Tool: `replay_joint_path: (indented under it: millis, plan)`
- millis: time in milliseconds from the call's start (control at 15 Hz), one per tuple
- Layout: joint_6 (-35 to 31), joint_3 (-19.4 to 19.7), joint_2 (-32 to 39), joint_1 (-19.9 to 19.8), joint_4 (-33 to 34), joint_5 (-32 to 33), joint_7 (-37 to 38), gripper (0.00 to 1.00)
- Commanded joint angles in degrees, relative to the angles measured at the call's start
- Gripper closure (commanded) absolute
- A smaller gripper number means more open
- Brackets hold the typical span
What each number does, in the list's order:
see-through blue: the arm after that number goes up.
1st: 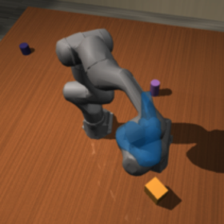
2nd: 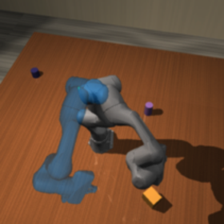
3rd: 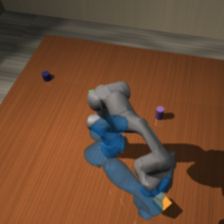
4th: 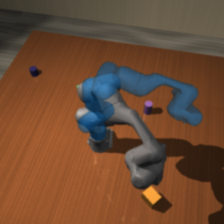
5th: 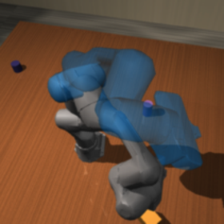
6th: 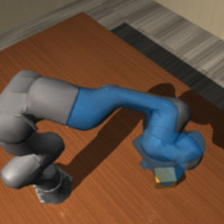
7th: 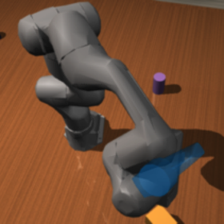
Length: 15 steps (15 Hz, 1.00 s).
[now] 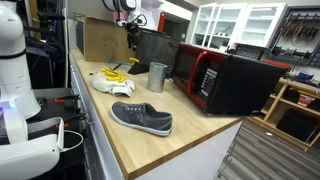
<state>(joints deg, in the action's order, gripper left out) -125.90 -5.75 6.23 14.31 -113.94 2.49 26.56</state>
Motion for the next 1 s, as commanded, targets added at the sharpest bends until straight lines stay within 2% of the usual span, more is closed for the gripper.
replay_joint_path:
  millis: [0,533,933]
  plan:
    - [-1.48,-1.43,-4.68,-1.86,-4.25,-1.70,-9.06,0.00]
    - [1.47,-1.87,-9.26,-3.37,-6.23,-5.90,-20.64,0.00]
    - [5.13,-1.81,-11.22,-3.91,-6.19,-5.23,-21.65,0.00]
